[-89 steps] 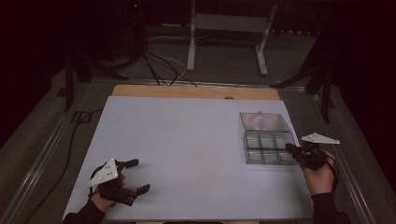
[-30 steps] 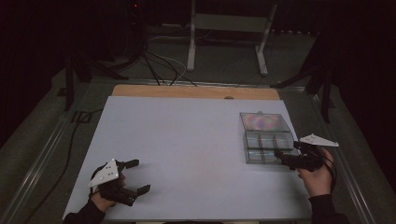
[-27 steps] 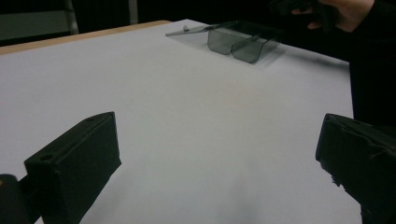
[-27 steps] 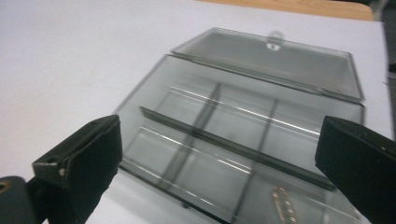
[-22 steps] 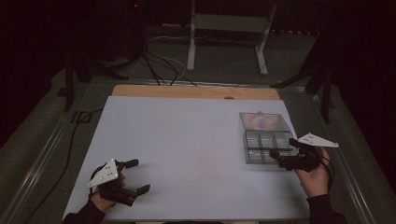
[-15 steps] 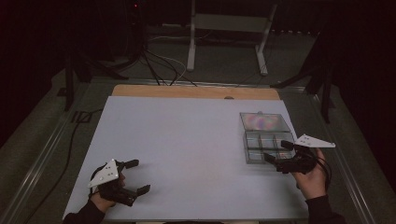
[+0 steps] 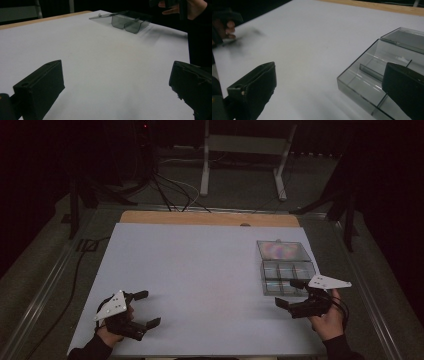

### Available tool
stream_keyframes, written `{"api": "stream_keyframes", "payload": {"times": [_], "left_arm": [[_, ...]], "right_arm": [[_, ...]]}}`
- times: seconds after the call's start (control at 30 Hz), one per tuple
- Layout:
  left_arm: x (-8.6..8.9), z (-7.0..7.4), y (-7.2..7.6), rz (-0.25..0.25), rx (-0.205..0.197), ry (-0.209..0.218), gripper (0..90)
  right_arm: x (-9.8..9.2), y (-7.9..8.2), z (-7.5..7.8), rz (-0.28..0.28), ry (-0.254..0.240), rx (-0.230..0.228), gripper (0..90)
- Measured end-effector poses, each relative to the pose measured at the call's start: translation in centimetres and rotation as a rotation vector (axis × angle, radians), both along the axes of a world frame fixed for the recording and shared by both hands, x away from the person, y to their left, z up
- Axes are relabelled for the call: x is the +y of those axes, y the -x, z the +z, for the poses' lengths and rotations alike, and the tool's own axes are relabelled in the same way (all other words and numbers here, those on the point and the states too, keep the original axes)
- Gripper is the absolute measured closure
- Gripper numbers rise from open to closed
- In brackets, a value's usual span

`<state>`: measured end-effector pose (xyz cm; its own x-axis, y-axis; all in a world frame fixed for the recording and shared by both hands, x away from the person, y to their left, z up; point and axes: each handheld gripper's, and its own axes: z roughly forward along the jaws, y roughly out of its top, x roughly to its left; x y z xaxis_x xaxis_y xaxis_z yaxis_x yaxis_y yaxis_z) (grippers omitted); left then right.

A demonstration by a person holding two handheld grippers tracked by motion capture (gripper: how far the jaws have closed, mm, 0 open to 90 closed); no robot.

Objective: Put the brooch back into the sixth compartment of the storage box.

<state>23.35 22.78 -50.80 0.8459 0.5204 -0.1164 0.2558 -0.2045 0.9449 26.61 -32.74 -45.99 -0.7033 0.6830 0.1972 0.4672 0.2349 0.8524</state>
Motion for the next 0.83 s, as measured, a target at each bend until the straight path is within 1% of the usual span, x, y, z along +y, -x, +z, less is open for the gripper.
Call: {"api": "stream_keyframes", "payload": {"times": [0.07, 0.13, 0.2, 0.27, 0.33, 0.4, 0.5, 0.57, 0.63, 0.7, 0.83], "left_arm": [[0.0, 0.0, 0.0, 0.0, -0.001, 0.002, 1.2], [0.0, 0.0, 0.0, -0.002, 0.001, 0.0, 1.2], [-0.1, 0.0, 0.0, -0.005, 0.001, -0.003, 1.2], [0.0, 0.0, 0.0, -0.003, 0.0, 0.0, 1.2], [-0.1, 0.0, 0.0, -0.003, 0.002, -0.002, 1.2], [-0.1, 0.0, 0.0, -0.004, 0.0, -0.001, 1.2], [-0.1, 0.0, 0.0, -0.004, 0.002, -0.003, 1.2], [-0.1, 0.0, 0.0, -0.008, 0.003, -0.004, 1.2], [-0.1, 0.0, 0.0, -0.008, 0.003, -0.004, 1.2], [-0.1, -0.1, -0.1, -0.006, 0.004, -0.001, 1.2], [-0.2, 0.0, -0.1, -0.008, 0.005, 0.001, 1.2]], "right_arm": [[0.1, 0.4, -0.3, 0.013, 0.006, -0.007, 0.0], [0.2, 0.9, -0.7, 0.029, 0.006, 0.0, 0.0], [0.1, 1.3, -1.1, 0.032, 0.004, -0.002, 0.0], [0.1, 1.7, -1.6, 0.031, 0.01, 0.007, 0.0], [0.0, 1.9, -2.1, 0.031, 0.016, 0.034, 0.0], [0.0, 2.2, -2.5, 0.024, 0.033, 0.031, 0.0], [-0.2, 2.7, -3.1, 0.023, 0.042, 0.037, 0.0], [-0.3, 2.9, -3.4, 0.025, 0.028, 0.051, 0.0], [-0.4, 3.0, -3.5, 0.022, 0.022, 0.053, 0.0], [-0.4, 3.0, -3.6, 0.02, 0.034, 0.044, 0.0], [-0.5, 3.1, -3.5, 0.008, 0.042, 0.026, 0.0]]}}
